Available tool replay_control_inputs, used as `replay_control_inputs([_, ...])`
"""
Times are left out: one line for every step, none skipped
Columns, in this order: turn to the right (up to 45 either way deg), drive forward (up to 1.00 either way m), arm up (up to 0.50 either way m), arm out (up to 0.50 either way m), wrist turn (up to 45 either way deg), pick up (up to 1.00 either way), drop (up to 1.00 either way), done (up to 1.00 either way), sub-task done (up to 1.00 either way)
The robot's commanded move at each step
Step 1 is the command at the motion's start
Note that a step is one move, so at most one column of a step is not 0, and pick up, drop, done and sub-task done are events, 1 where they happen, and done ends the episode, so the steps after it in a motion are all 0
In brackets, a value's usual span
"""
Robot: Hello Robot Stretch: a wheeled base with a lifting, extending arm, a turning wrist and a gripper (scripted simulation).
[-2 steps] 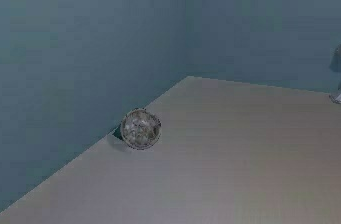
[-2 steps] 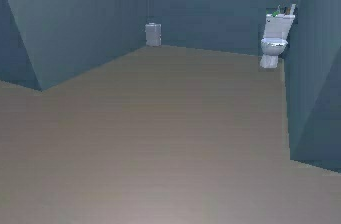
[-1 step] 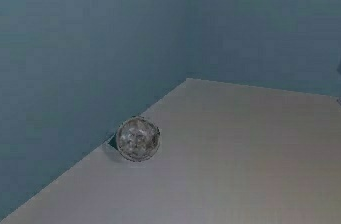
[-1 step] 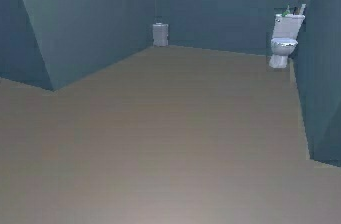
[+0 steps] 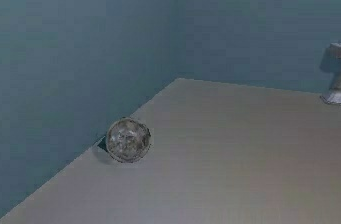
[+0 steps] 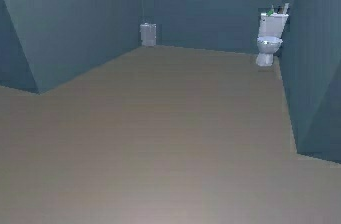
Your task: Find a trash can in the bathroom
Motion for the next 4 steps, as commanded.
replay_control_inputs([0.0,1.00,0.00,0.00,0.0,0.00,0.00,0.00,0.00])
replay_control_inputs([12.0,0.00,0.00,0.00,0.0,0.00,0.00,0.00,0.00])
replay_control_inputs([0.0,0.20,0.00,0.00,0.0,0.00,0.00,0.00,0.00])
replay_control_inputs([-45.0,0.00,0.00,0.00,0.0,0.00,0.00,0.00,0.00])
